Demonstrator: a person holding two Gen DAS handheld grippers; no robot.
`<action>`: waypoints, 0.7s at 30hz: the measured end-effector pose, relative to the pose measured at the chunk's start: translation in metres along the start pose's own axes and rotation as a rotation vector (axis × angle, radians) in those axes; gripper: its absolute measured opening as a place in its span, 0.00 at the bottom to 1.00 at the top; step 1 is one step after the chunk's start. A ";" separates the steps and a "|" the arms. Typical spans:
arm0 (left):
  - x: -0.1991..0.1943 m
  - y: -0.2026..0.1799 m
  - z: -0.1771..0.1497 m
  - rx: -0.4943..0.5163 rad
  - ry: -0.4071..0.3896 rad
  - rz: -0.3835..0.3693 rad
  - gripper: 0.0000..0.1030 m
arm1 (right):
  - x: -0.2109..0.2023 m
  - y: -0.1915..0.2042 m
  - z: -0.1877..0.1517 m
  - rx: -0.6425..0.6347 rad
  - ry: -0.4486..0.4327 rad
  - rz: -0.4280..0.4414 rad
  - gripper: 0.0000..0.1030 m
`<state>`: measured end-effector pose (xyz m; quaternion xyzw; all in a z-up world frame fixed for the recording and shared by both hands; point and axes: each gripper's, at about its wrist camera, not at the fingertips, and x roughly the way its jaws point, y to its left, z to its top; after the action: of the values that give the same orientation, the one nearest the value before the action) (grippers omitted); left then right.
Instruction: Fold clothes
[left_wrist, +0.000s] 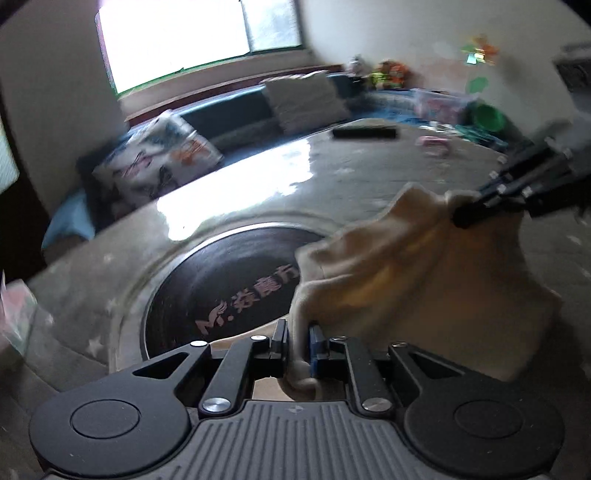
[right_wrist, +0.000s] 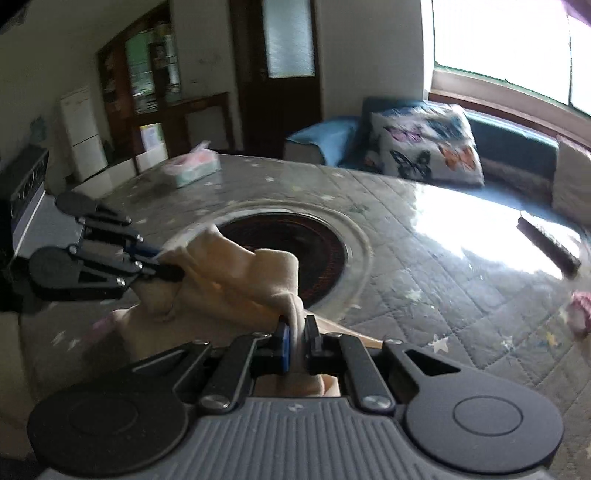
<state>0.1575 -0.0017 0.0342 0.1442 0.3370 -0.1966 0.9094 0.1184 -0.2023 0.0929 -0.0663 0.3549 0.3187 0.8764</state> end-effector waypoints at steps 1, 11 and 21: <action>0.008 0.003 0.000 -0.023 0.011 -0.002 0.18 | 0.007 -0.004 0.000 0.015 0.003 -0.011 0.06; 0.005 0.041 -0.004 -0.140 0.000 0.116 0.46 | 0.028 -0.033 -0.015 0.145 -0.014 -0.097 0.32; -0.032 0.024 -0.003 -0.175 -0.071 -0.009 0.22 | 0.027 0.004 -0.008 0.080 -0.037 -0.020 0.24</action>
<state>0.1439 0.0291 0.0565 0.0555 0.3213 -0.1754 0.9289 0.1267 -0.1881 0.0692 -0.0290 0.3501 0.2965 0.8881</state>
